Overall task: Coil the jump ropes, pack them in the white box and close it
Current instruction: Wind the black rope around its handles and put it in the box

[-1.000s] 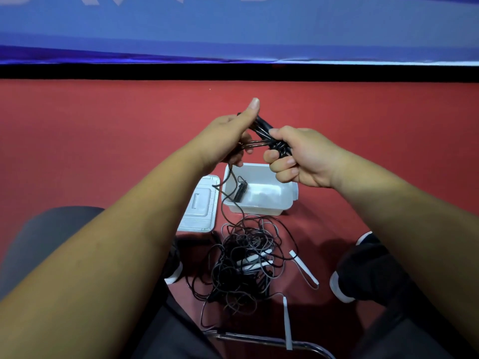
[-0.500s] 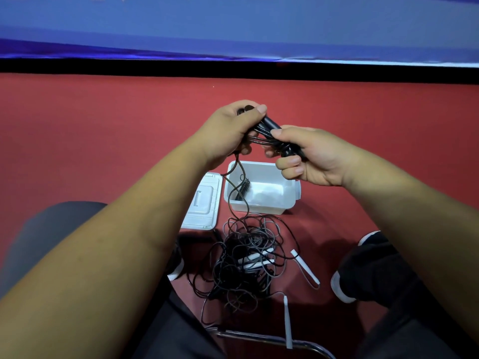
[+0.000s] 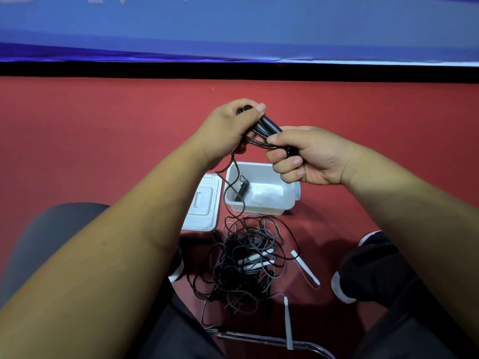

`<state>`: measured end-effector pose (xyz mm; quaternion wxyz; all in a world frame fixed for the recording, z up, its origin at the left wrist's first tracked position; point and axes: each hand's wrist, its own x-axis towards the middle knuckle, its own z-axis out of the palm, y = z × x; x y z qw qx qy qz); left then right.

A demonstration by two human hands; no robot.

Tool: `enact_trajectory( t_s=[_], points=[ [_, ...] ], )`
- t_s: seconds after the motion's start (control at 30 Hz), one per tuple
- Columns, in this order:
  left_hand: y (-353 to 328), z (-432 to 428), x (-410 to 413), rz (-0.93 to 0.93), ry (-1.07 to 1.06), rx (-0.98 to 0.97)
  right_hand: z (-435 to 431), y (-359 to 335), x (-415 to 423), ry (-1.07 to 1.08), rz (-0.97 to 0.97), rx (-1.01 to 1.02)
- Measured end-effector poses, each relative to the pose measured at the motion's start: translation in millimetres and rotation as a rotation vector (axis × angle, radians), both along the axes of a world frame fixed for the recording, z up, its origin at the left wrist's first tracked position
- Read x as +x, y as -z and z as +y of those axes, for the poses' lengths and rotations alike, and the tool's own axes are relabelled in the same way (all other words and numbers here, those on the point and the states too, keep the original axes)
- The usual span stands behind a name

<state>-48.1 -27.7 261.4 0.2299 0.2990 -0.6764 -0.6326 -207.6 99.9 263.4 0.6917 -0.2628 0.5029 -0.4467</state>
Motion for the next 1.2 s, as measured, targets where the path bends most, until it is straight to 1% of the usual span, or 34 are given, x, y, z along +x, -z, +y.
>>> enact_trajectory(
  t_s=[0.1, 0.27, 0.4, 0.67, 1.0, 1.07, 1.2],
  points=[
    [-1, 1, 0, -0.022, 0.007, -0.026, 2, -1, 2, 0.043, 0.01, 0.004],
    [-2, 2, 3, -0.136, 0.089, -0.052, -5, 2, 0, 0.239, -0.103, 0.025],
    [0, 9, 3, -0.208, 0.194, -0.162, -9, 6, -5, 0.348, -0.146, 0.061],
    [-5, 5, 9, -0.241, 0.313, -0.144, -10, 11, -10, 0.331, -0.158, 0.095],
    [-6, 4, 14, -0.287, 0.434, -0.128, -8, 18, -14, 0.328, -0.079, 0.144],
    [-3, 1, 14, -0.309, 0.447, -0.156, -7, 18, -15, 0.324, -0.076, 0.142],
    [6, -9, 19, -0.39, 0.467, -0.275, -6, 15, -18, 0.284, -0.065, 0.11]
  ],
)
